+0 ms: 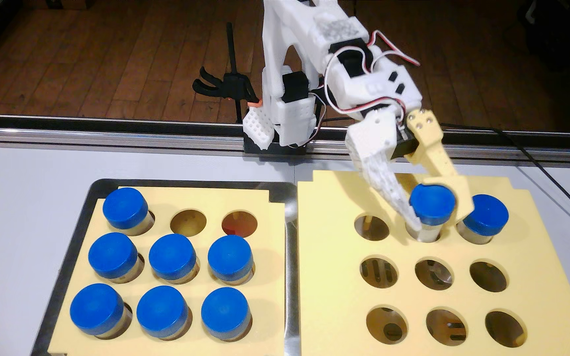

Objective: Move the test tubes

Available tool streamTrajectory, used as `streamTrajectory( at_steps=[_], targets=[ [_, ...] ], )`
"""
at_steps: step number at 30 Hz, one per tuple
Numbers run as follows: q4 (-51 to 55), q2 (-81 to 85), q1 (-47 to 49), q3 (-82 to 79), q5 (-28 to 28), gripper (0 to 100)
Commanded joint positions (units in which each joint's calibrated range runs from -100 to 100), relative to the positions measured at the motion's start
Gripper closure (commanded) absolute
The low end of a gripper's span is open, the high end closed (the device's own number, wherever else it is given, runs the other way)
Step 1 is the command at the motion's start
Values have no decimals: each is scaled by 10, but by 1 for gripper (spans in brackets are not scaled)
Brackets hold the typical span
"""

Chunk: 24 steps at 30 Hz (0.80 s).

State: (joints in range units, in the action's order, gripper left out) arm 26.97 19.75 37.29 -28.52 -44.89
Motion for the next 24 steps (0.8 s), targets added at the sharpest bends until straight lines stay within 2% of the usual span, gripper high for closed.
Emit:
streamTrajectory(
  at_steps=[1, 5, 8, 9, 12, 18, 23, 24],
  targets=[
    [3, 1, 25, -45, 3, 94],
    [3, 1, 26, -49, 28, 93],
    [2, 2, 15, -40, 29, 85],
    [2, 2, 0, -24, 29, 79],
    [2, 2, -17, 2, 26, 74],
    [-1, 3, -43, 37, 26, 72],
    [-3, 56, -118, 117, 24, 73],
    [2, 93, -163, 112, 24, 72]
  ],
)
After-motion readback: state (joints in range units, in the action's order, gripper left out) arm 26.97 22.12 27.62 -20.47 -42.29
